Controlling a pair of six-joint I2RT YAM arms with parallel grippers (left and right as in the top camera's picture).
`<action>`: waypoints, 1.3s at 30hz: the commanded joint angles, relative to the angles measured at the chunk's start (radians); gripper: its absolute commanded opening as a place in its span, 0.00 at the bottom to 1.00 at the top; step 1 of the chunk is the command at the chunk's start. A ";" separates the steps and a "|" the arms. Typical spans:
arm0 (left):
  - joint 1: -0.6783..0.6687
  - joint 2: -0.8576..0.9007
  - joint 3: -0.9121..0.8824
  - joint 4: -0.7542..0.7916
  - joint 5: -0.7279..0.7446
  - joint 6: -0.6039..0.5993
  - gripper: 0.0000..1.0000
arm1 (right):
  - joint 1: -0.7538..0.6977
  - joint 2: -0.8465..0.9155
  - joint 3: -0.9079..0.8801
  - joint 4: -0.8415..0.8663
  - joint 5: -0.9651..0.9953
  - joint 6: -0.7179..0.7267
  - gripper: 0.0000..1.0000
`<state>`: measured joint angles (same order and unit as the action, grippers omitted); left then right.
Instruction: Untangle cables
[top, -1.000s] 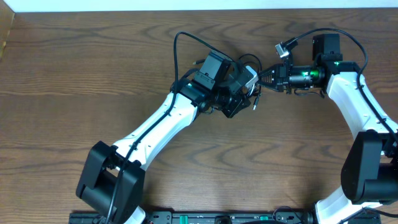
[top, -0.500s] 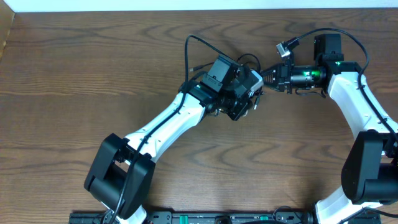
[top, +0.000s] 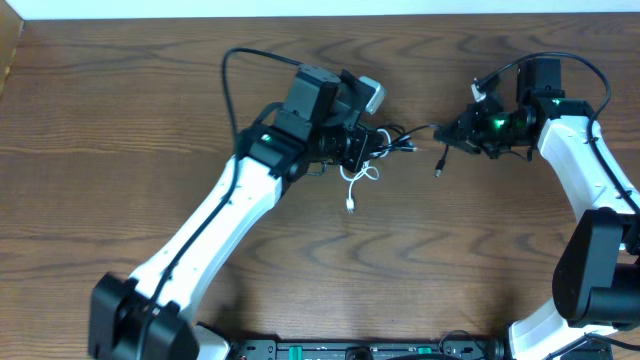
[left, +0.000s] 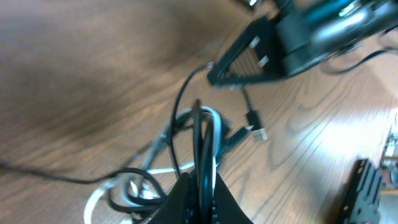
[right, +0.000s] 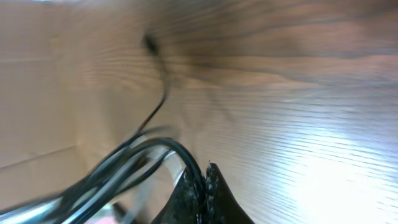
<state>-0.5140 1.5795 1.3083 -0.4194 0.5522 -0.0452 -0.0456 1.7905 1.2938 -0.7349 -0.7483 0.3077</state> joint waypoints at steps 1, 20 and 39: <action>0.003 -0.087 0.005 0.007 0.013 -0.043 0.07 | -0.006 0.003 0.002 -0.024 0.230 0.018 0.01; 0.057 -0.176 0.005 0.018 0.012 -0.208 0.07 | -0.009 -0.131 0.049 -0.043 -0.280 -0.269 0.54; 0.071 -0.176 0.005 0.037 0.014 -0.395 0.07 | 0.189 -0.180 0.049 0.141 -0.245 0.036 0.25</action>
<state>-0.4469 1.4120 1.3083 -0.3920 0.5518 -0.4049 0.0948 1.6062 1.3315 -0.6117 -0.9966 0.2596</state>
